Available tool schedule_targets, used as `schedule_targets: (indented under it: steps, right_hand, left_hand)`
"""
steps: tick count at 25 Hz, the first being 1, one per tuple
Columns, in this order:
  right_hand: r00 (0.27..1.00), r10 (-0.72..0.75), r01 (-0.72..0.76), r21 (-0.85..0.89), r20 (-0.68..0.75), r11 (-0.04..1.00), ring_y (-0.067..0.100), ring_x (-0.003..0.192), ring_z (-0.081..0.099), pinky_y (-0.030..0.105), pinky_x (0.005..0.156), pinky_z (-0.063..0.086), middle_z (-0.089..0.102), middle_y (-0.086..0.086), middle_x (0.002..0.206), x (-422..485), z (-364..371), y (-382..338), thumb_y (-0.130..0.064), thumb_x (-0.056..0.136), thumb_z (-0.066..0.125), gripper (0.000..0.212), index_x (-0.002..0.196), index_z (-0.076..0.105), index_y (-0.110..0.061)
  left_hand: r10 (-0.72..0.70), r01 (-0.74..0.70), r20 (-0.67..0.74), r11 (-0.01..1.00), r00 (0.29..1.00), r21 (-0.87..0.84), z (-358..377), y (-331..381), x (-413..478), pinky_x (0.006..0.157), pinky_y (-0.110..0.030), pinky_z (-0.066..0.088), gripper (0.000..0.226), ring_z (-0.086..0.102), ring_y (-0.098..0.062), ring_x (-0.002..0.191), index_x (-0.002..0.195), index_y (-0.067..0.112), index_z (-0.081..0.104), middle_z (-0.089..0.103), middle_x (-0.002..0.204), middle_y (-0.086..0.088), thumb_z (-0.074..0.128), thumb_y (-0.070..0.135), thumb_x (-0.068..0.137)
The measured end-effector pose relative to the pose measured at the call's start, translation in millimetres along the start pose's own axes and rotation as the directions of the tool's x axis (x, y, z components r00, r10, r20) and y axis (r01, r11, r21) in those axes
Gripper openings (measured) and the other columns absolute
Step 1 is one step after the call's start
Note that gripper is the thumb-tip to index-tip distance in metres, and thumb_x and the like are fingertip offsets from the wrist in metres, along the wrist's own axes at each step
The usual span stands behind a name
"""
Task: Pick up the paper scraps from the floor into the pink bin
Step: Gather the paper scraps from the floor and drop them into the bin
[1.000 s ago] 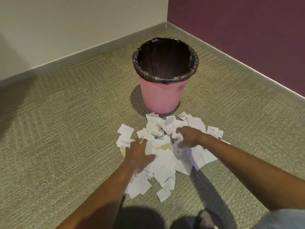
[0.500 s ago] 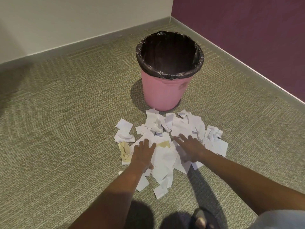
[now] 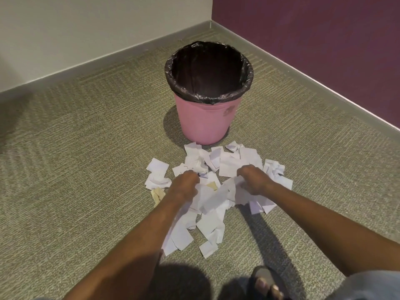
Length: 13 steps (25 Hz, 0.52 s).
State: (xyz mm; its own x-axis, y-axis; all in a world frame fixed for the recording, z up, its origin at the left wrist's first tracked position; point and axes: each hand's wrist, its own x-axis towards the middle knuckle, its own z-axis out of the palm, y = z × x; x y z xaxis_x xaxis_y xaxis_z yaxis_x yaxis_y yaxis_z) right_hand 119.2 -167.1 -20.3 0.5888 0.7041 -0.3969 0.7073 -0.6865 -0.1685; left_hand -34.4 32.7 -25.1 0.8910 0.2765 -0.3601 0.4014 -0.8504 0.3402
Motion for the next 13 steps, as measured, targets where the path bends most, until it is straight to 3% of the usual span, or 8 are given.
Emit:
schedule_targets:
  steps: [3,5,10,13]
  right_hand:
    - [0.997,0.065,-0.064,0.038,-0.039,0.997,0.032,0.106,0.059,0.029,0.069,0.036,0.063,0.013,0.115,-6,-16,6,-0.015,0.082,0.066,0.027,0.110,0.065,-0.013]
    - [0.991,0.104,-0.098,0.073,-0.088,0.993,0.032,0.103,0.061,0.027,0.068,0.034,0.067,0.011,0.110,-12,-30,8,-0.020,0.083,0.067,0.024,0.106,0.068,-0.015]
    - [0.973,0.150,-0.124,0.155,-0.175,0.980,0.032,0.098,0.063,0.028,0.067,0.034,0.071,0.011,0.098,-24,-54,11,-0.021,0.084,0.069,0.010,0.092,0.072,-0.016]
    - [0.970,0.157,-0.125,0.176,-0.185,0.977,0.032,0.099,0.063,0.033,0.072,0.047,0.072,0.009,0.099,-31,-55,10,-0.020,0.084,0.069,0.009,0.091,0.073,-0.018]
  left_hand:
    - [0.013,-0.013,-0.046,1.000,0.999,0.003,-26,7,-5,0.067,-0.035,0.044,0.008,0.063,-0.041,0.089,0.078,0.000,0.061,0.065,0.095,-0.022,0.062,0.005,0.083]
    - [0.022,-0.020,-0.059,0.999,0.998,0.027,-39,7,-6,0.060,-0.034,0.042,0.025,0.064,-0.040,0.080,0.058,0.007,0.056,0.064,0.077,-0.021,0.062,0.004,0.082]
    - [0.097,-0.089,-0.074,0.991,0.993,0.102,-60,11,-4,0.065,-0.032,0.047,0.009,0.065,-0.030,0.082,0.083,0.011,0.073,0.070,0.086,-0.010,0.065,0.011,0.086]
    - [0.114,-0.101,-0.072,0.982,0.991,0.162,-58,13,-4,0.062,-0.031,0.041,0.011,0.064,-0.033,0.082,0.081,0.010,0.071,0.070,0.085,-0.013,0.063,0.008,0.087]
